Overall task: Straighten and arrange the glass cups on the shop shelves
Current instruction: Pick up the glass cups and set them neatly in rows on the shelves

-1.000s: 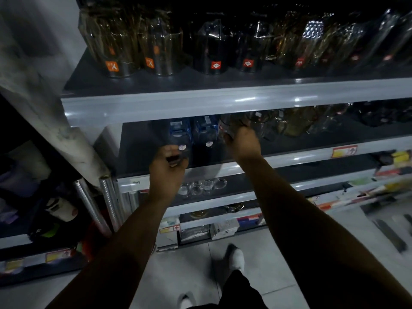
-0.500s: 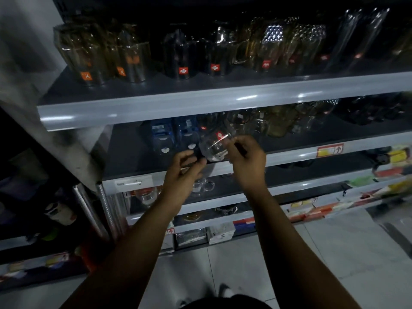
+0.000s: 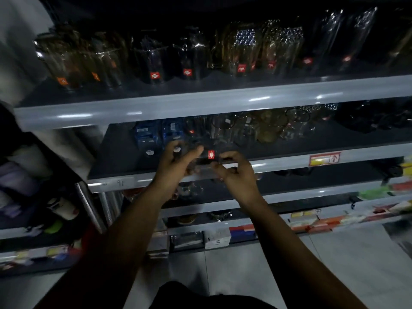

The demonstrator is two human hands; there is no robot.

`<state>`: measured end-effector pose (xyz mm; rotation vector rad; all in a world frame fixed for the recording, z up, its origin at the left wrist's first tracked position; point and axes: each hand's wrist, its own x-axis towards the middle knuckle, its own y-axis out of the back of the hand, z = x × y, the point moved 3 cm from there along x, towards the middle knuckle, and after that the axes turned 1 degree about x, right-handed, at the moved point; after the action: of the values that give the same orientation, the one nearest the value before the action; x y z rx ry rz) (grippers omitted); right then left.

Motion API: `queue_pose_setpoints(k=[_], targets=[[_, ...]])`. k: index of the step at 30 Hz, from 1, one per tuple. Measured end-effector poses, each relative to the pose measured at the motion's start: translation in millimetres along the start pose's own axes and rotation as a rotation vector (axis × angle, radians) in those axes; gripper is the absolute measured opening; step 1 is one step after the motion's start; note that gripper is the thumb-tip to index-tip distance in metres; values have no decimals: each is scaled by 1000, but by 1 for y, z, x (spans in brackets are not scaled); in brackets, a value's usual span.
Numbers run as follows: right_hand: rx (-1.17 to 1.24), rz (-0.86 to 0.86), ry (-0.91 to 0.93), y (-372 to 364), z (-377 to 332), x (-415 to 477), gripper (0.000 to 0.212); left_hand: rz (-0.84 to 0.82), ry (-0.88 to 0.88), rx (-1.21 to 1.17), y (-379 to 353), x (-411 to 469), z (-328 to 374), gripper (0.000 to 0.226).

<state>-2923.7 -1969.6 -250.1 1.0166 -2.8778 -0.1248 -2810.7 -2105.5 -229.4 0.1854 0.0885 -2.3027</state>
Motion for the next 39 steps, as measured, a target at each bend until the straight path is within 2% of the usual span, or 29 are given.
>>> queue_pose_setpoints(k=[3, 7, 11, 13, 17, 21, 25, 32, 35, 39], targets=[[-235, 4, 111, 12, 1, 3, 55, -24, -165, 288, 13, 6, 22, 55], [-386, -179, 221, 8, -10, 8, 75, -170, -262, 507, 18, 16, 42, 64], [-389, -271, 272, -9, -12, 13, 76, -358, -299, 642, 14, 27, 44, 67], [-407, -275, 245, -13, -8, 16, 82, -380, -314, 670, 12, 29, 41, 68], [-373, -232, 246, -18, -7, 24, 71, -318, -325, 611, 9, 31, 34, 76], [-339, -138, 254, -27, -3, 38, 67, -80, -264, 475, 12, 35, 21, 85], [-382, -47, 201, -35, 7, 57, 67, 92, -103, 340, 15, 39, -6, 67], [-416, -33, 120, -52, 24, 77, 65, 44, -62, 276, 5, 42, -23, 32], [-438, -6, 81, -56, 28, 77, 67, 61, -59, 289, 6, 47, -27, 37], [-441, -59, 91, -56, 27, 81, 66, 62, -71, 303, 8, 49, -29, 38]])
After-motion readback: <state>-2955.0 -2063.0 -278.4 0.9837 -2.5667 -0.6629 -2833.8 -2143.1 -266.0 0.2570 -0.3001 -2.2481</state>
